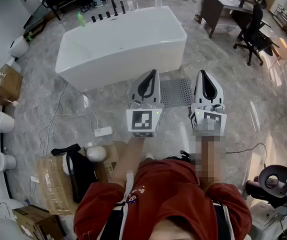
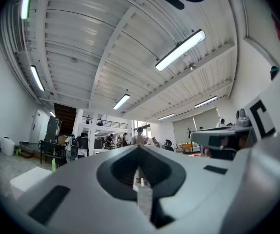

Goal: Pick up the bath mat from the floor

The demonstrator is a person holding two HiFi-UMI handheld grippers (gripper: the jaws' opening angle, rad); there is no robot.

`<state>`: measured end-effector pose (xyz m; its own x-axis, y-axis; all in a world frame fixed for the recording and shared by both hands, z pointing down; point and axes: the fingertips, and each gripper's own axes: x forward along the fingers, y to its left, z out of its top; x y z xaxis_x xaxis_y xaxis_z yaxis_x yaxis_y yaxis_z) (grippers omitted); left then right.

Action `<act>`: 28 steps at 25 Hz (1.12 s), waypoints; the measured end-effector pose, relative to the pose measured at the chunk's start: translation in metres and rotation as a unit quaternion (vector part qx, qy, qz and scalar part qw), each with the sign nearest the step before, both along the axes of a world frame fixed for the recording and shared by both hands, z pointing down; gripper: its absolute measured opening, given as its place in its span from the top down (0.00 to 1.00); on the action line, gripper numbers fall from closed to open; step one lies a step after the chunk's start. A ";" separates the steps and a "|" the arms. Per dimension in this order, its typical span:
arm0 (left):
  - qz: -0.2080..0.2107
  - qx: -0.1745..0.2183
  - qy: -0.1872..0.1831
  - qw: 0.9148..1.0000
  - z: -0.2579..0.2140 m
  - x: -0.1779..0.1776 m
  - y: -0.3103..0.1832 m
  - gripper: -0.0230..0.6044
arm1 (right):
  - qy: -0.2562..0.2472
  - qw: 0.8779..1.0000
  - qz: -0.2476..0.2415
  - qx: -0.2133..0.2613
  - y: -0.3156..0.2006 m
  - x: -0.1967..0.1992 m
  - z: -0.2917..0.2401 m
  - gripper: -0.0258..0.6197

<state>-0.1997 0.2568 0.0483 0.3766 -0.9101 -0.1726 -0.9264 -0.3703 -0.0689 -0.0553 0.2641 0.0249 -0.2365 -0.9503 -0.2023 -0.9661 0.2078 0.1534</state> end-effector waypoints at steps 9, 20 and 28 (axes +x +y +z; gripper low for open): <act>0.000 0.009 0.000 1.000 0.004 -0.023 -0.008 0.94 | 0.008 1.000 0.004 -0.006 -0.006 -0.024 0.006 0.94; 0.035 -0.003 0.011 0.999 0.007 -0.043 -0.008 0.94 | -0.004 1.000 0.014 -0.022 -0.010 -0.050 0.018 0.94; 0.047 -0.006 0.017 0.999 0.014 -0.056 -0.011 0.94 | 0.009 0.999 0.030 -0.036 -0.014 -0.055 0.033 0.94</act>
